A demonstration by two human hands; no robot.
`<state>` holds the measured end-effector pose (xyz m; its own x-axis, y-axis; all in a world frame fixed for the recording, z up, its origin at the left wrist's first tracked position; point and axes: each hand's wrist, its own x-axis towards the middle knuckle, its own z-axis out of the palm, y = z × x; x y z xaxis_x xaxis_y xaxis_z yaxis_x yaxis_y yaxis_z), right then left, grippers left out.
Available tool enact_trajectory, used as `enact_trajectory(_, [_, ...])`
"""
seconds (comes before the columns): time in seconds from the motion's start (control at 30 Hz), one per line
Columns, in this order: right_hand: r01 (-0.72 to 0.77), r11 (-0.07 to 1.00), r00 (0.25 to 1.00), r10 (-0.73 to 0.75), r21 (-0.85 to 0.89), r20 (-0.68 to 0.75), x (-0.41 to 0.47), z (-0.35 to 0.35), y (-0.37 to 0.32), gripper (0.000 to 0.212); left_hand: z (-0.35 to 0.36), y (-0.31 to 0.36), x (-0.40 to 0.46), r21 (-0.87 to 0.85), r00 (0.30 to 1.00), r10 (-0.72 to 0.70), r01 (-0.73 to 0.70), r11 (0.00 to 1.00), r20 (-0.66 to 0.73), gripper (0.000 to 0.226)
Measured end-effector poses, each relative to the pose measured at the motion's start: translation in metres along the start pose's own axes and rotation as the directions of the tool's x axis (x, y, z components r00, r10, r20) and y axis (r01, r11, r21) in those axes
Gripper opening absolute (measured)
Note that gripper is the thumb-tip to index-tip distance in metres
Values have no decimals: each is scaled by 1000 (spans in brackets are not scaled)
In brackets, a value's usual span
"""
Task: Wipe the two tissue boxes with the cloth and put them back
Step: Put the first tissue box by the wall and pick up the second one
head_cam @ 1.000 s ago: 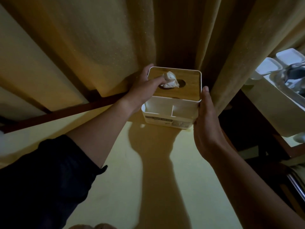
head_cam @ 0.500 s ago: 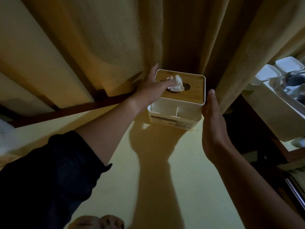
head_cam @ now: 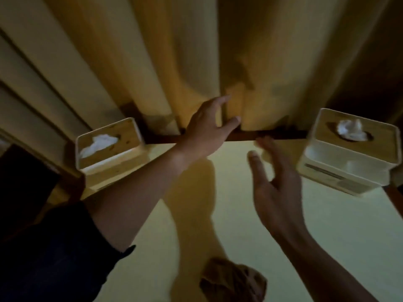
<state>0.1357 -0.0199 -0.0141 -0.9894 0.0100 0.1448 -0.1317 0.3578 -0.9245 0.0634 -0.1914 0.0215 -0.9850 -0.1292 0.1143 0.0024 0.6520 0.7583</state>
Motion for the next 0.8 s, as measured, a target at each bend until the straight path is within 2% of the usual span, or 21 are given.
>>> enact_trajectory(0.07, [-95, 995, 973, 95, -13, 212, -3, 40, -10, 50, -45, -25, -13, 11, 997, -22, 23, 1000, -76, 53])
enact_trajectory(0.17, [-168, 981, 897, 192, -95, 399, -8, 99, -25, 58, -112, -70, -29, -29, 969, -130, 127, 991, -208, 46])
enact_trajectory(0.27, [-203, 968, 846, 249, -147, 471, -12, 147, -42, 60, -168, -112, -51, -138, 893, -262, 226, 964, -365, 38])
enact_trajectory(0.4, [-280, 945, 808, 326, -167, 491, -16, 189, -58, 63, -208, -166, -80, -258, 776, -416, 330, 908, -473, 41])
enact_trajectory(0.5, [-350, 921, 777, 388, -172, 495, -23, 209, -62, 67, -212, -197, -95, -390, 708, -606, 475, 789, -364, 66])
enact_trajectory(0.53, [-375, 914, 770, 399, -153, 498, -26, 213, -62, 68, -211, -203, -100, -412, 708, -632, 498, 763, -314, 73])
enact_trajectory(0.63, [-400, 911, 765, 392, -101, 510, -33, 223, -59, 70, -208, -215, -107, -441, 757, -618, 491, 751, -210, 82])
enact_trajectory(0.7, [-410, 909, 768, 386, -70, 511, -35, 225, -58, 69, -204, -216, -107, -463, 811, -572, 464, 755, -121, 77])
enact_trajectory(0.8, [-418, 908, 773, 377, -37, 511, -40, 222, -61, 67, -203, -213, -106, -457, 852, -521, 446, 769, -46, 76])
